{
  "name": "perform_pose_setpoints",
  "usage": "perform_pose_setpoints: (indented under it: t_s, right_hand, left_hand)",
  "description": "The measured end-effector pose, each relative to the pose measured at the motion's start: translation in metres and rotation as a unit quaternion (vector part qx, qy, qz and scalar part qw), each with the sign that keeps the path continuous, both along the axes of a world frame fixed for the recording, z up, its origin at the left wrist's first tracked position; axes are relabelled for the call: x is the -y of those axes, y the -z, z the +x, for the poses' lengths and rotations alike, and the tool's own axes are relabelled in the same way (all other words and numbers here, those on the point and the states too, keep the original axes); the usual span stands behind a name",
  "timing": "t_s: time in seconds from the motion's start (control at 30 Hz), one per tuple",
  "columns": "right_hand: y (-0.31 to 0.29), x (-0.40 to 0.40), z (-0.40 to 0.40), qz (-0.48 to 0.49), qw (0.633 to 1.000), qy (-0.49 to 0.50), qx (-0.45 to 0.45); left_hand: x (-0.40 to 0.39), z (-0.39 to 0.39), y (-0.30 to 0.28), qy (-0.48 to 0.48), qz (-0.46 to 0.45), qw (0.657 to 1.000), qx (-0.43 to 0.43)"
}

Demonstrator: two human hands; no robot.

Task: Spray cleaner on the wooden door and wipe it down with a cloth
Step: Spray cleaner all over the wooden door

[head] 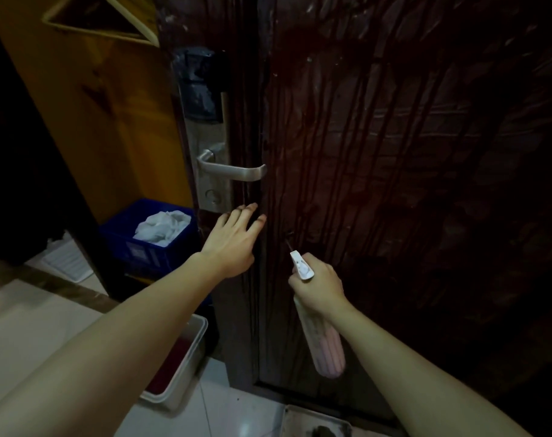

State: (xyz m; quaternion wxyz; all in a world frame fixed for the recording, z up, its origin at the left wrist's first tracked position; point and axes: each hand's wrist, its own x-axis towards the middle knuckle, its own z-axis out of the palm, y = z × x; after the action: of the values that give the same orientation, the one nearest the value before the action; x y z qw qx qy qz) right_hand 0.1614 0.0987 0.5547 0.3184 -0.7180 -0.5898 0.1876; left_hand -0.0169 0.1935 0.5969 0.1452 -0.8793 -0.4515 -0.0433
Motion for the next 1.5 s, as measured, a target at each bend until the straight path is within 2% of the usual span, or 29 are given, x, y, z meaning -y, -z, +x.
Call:
perform_pose_setpoints:
  t_s: [0.1,0.43,0.6,0.87,1.1,1.33,1.5]
  right_hand:
    - [0.002,-0.002,-0.005,0.006,1.000,0.007,0.012]
    - [0.008,-0.004,-0.011,0.025,0.997,0.010,-0.067]
    - [0.007,-0.010,-0.025,0.037,0.998,-0.004,-0.055]
    - [0.004,-0.019,-0.047,0.040,0.999,0.008,0.017]
    - [-0.004,-0.025,-0.054,0.050,0.998,-0.008,-0.047]
    - [-0.019,-0.035,-0.066,0.087,0.996,-0.010,0.009]
    - [-0.018,-0.033,-0.063,0.086,0.995,-0.024,-0.045]
  left_hand:
    - [-0.002,-0.001,0.004,0.006,-0.005,1.000,0.000]
    - [-0.009,0.005,0.014,0.026,-0.018,0.999,0.014]
    - [-0.009,-0.002,0.020,0.031,-0.015,0.999,0.012]
    - [-0.008,-0.023,0.017,-0.005,-0.030,1.000,-0.008]
    - [-0.008,-0.033,0.014,-0.016,-0.038,0.999,-0.006]
    - [-0.009,-0.035,0.012,-0.015,-0.033,0.999,-0.027]
    - [-0.010,-0.031,0.014,-0.021,-0.041,0.999,-0.020]
